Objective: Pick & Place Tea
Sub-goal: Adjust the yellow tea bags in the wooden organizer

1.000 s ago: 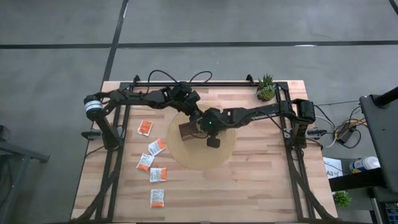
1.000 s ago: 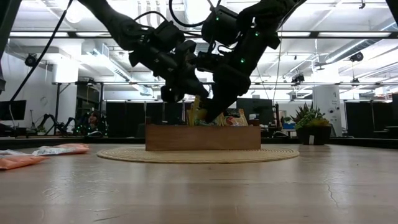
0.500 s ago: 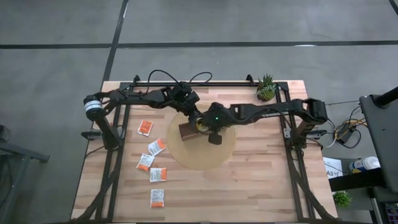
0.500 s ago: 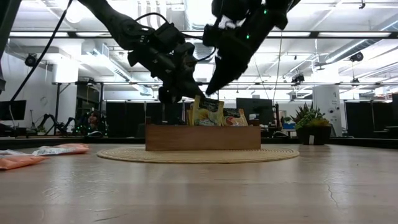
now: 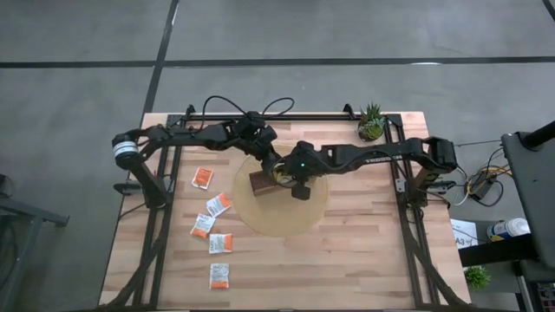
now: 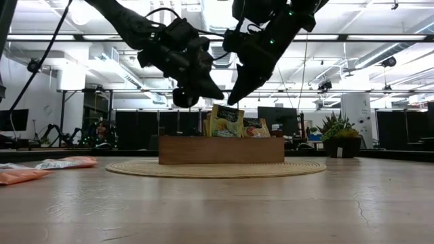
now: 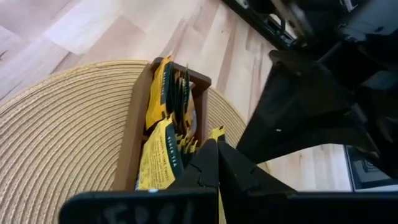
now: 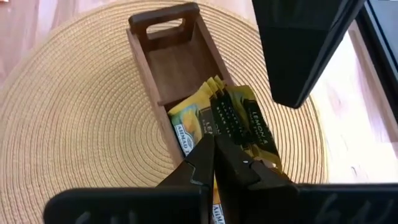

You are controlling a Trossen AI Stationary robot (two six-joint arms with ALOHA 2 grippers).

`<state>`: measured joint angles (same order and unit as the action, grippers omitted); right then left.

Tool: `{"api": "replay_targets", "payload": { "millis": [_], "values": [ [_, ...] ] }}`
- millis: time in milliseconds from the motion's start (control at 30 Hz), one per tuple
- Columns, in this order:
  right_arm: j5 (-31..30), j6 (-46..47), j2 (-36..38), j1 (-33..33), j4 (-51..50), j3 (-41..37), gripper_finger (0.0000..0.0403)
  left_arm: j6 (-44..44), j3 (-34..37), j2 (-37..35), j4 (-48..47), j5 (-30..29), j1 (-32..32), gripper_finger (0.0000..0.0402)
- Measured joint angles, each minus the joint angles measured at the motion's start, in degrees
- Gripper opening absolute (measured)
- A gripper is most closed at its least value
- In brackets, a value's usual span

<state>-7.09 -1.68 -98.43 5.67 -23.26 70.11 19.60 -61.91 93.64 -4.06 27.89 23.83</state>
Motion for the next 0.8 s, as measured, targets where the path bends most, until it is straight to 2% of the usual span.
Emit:
{"api": "replay_targets", "payload": {
  "millis": [467,800],
  "values": [
    [0.28,0.27,-3.1,-0.06,1.16,-0.07,0.0008,1.17,-0.31,-0.65,-0.16,0.77,-1.45,0.0],
    [-1.1,1.73,2.58,-0.02,-0.69,-0.01,0.0008,1.19,-0.32,-1.21,-2.54,0.77,-2.99,0.0]
  ]
}}
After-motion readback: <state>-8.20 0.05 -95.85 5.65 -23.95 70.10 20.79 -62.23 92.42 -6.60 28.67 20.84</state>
